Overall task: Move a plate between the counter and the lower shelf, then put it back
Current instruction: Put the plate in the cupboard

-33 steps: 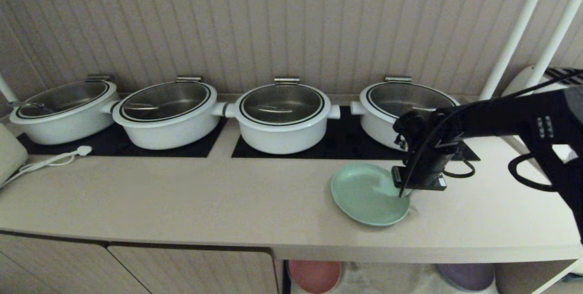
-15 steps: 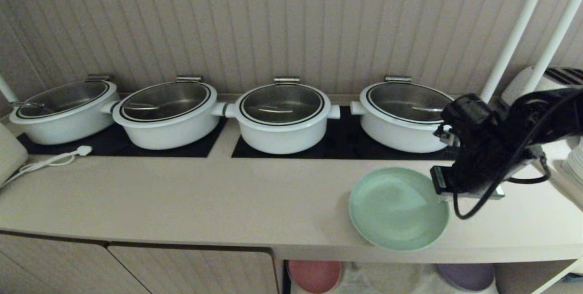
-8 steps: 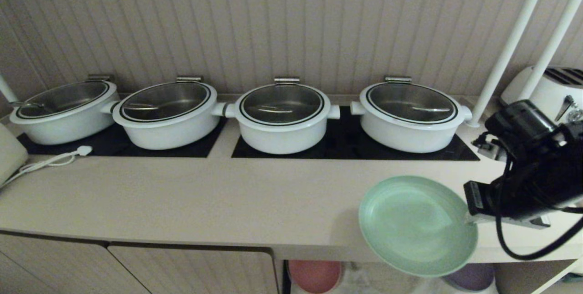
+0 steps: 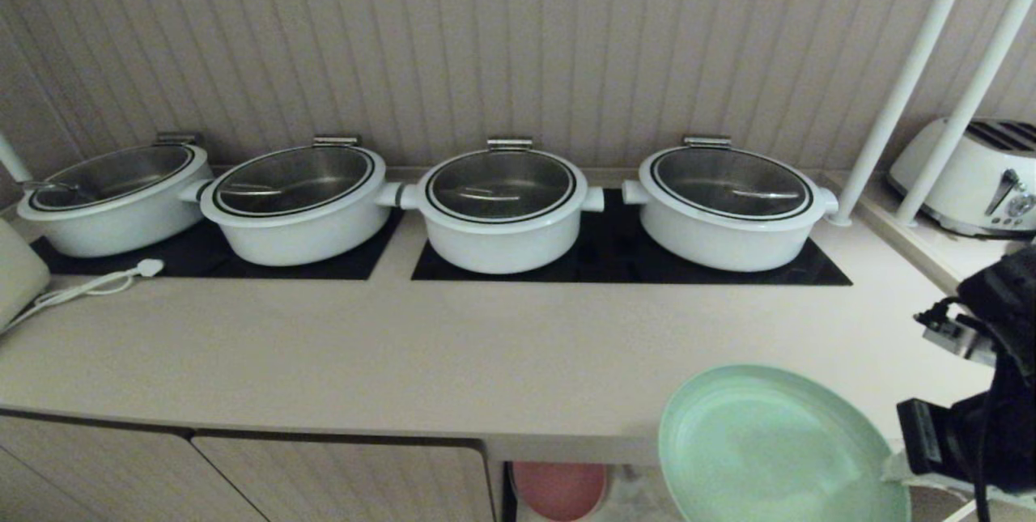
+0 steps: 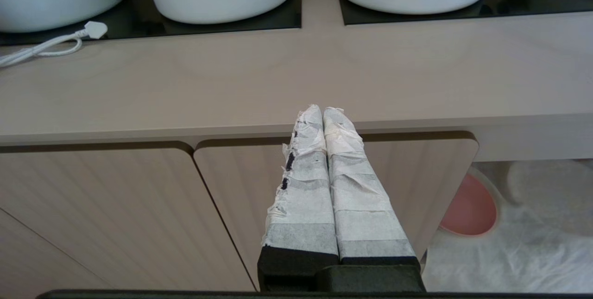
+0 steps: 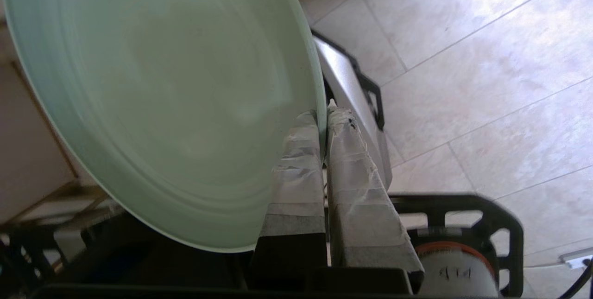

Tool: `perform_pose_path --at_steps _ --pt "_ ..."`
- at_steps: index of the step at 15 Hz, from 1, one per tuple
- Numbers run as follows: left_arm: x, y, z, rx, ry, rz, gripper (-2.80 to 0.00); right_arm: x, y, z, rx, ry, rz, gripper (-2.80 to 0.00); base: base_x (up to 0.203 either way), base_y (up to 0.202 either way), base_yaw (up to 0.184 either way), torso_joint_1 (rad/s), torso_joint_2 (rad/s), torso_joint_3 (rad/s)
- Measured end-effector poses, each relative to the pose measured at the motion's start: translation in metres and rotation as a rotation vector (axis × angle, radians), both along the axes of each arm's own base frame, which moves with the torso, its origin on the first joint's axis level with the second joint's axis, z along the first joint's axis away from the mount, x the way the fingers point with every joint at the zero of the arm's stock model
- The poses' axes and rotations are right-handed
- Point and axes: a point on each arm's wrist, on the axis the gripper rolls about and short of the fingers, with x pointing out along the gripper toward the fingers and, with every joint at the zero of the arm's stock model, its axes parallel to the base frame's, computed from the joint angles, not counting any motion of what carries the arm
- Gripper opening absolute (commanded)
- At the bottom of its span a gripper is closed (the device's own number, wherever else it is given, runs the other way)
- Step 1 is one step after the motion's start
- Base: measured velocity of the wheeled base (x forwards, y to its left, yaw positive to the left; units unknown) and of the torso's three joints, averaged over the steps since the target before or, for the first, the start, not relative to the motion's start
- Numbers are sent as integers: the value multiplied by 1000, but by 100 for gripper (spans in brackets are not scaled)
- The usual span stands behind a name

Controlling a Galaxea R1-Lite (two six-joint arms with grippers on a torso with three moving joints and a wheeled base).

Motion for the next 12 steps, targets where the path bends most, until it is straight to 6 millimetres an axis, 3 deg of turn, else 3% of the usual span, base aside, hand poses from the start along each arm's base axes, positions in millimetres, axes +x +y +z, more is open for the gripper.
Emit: perform_pose_path --at_steps 3,12 --pt "0 0 0 0 0 0 -280 -23 -5 -8 42 16 19 -280 0 0 0 0 0 0" --pt "0 0 0 0 0 0 -280 -54 -12 -19 59 -16 21 -280 0 0 0 0 0 0"
